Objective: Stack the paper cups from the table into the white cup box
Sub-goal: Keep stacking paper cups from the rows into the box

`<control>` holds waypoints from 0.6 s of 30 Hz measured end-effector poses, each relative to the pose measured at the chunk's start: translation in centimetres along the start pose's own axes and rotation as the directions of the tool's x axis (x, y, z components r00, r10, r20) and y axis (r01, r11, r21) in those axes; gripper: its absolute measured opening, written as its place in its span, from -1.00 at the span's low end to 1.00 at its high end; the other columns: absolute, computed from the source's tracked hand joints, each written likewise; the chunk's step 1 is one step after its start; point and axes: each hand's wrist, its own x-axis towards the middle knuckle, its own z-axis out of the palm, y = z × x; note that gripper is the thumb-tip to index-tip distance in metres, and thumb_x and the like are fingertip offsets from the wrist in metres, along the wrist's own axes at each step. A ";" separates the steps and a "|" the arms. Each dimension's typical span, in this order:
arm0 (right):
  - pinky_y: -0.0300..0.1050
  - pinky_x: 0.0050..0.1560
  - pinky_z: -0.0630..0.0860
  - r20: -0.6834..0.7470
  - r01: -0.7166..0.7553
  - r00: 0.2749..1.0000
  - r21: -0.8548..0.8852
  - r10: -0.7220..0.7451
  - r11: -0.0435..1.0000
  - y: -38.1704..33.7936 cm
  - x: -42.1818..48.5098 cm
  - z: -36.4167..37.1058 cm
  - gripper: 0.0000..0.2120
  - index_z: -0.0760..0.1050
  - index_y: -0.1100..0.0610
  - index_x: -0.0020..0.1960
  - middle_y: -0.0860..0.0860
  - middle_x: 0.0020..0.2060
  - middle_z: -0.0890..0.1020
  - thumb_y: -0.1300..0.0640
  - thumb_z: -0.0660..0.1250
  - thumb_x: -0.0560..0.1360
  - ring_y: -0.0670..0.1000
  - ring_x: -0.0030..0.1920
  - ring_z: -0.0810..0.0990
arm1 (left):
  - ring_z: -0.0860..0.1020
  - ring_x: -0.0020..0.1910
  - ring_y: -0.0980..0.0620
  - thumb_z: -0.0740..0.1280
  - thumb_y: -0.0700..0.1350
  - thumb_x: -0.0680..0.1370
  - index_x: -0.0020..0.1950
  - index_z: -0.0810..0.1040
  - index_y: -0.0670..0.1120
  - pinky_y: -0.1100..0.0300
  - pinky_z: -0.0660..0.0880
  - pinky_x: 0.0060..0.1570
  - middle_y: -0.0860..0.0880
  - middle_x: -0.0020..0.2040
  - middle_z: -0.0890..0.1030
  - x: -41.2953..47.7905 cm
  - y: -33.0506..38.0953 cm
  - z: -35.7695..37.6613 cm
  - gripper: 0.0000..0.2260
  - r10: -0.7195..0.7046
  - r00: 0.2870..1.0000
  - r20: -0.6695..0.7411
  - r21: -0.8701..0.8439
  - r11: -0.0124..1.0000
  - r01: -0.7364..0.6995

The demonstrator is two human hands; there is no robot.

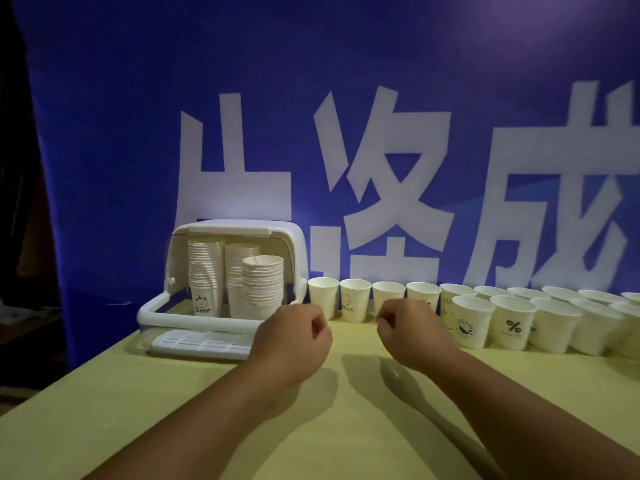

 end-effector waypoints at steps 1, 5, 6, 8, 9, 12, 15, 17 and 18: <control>-0.18 -0.11 0.62 0.000 -0.038 0.999 -0.018 0.038 0.999 1.4 -0.3 -0.2 -0.93 0.59 -0.08 -0.02 -0.15 -0.19 0.64 0.05 0.34 0.57 -0.12 -0.21 0.59 | 0.57 -0.20 0.15 0.38 0.07 0.56 -0.13 0.60 0.11 0.16 0.58 -0.15 0.16 -0.22 0.61 0.2 0.5 0.5 -0.91 -0.007 1.000 0.020 -0.008 1.000 0.007; -0.17 -0.08 0.63 -0.041 -0.152 0.988 -0.001 0.152 0.988 6.3 -0.5 -1.6 -0.94 0.61 -0.04 -0.02 -0.13 -0.17 0.65 0.07 0.36 0.56 -0.11 -0.19 0.60 | 0.58 -0.20 0.12 0.37 0.01 0.57 -0.14 0.60 0.08 0.22 0.53 -0.20 0.12 -0.21 0.63 1.7 3.3 2.6 -0.90 0.000 0.996 0.087 -0.027 1.000 0.002; -0.17 -0.09 0.63 -0.055 -0.173 0.983 0.001 0.173 0.985 7.4 -0.6 -2.1 -0.95 0.59 -0.04 -0.04 -0.12 -0.15 0.65 0.07 0.35 0.57 -0.11 -0.18 0.60 | 0.59 -0.20 0.11 0.37 -0.01 0.57 -0.13 0.61 0.07 0.20 0.57 -0.18 0.10 -0.21 0.63 2.0 4.2 3.4 -0.91 0.001 0.994 0.114 -0.042 0.999 0.004; -0.15 -0.13 0.64 -0.117 -0.216 0.970 0.002 0.215 0.976 9.6 -1.1 -2.7 -0.92 0.55 -0.08 -0.09 -0.14 -0.18 0.64 0.05 0.34 0.57 -0.11 -0.20 0.60 | 0.60 -0.19 0.08 0.37 -0.03 0.58 -0.14 0.60 0.07 0.08 0.65 -0.09 0.07 -0.20 0.64 2.7 6.1 5.2 -0.90 -0.010 0.990 0.144 -0.086 0.996 0.022; -0.15 -0.16 0.63 -0.165 -0.237 0.958 0.014 0.236 0.971 10.7 -1.4 -3.0 -0.90 0.53 -0.10 -0.12 -0.15 -0.21 0.62 0.05 0.34 0.57 -0.12 -0.22 0.59 | 0.60 -0.18 0.07 0.36 -0.04 0.58 -0.14 0.60 0.07 0.04 0.66 -0.07 0.07 -0.20 0.63 3.1 7.1 6.2 -0.90 -0.007 0.989 0.149 -0.093 0.995 0.021; -0.11 -0.16 0.65 -0.310 -0.298 0.893 0.133 0.325 0.945 13.4 -1.8 -3.7 -0.95 0.55 -0.07 -0.02 -0.12 -0.15 0.62 0.07 0.37 0.55 -0.10 -0.19 0.59 | 0.58 -0.15 0.08 0.34 -0.05 0.57 -0.08 0.58 0.09 0.03 0.64 -0.06 0.10 -0.15 0.62 4.0 10.3 9.7 -0.94 0.019 0.985 0.173 -0.095 0.995 -0.002; -0.07 -0.13 0.63 -0.413 -0.327 0.814 0.256 0.409 0.910 15.0 -1.3 -4.1 -0.66 0.49 -0.05 0.26 -0.08 0.02 0.55 0.16 0.41 0.51 -0.06 -0.10 0.57 | 0.58 -0.10 0.06 0.31 -0.08 0.58 0.25 0.48 0.18 0.04 0.62 -0.07 0.09 -0.05 0.60 4.4 13.3 12.9 -0.73 0.051 0.978 0.202 -0.122 0.992 -0.027; -0.09 -0.14 0.59 -0.415 -0.327 0.817 0.240 0.401 0.914 15.6 -1.1 -3.9 -0.49 0.36 -0.08 0.41 -0.04 0.13 0.50 0.19 0.36 0.52 -0.03 -0.03 0.55 | 0.59 0.00 -0.01 0.26 -0.10 0.61 0.49 0.30 0.30 0.06 0.58 -0.11 0.03 0.09 0.61 4.7 15.0 14.8 -0.50 0.102 0.963 0.250 -0.129 0.989 -0.072; -0.12 -0.15 0.55 -0.400 -0.331 0.825 0.228 0.398 0.916 16.0 -1.0 -3.6 -0.43 0.30 -0.09 0.47 -0.02 0.19 0.50 0.21 0.35 0.52 -0.01 0.02 0.55 | 0.59 0.06 -0.04 0.24 -0.10 0.63 0.55 0.21 0.34 0.09 0.53 -0.15 -0.01 0.18 0.60 4.9 15.7 15.5 -0.44 0.112 0.954 0.279 -0.143 0.987 -0.074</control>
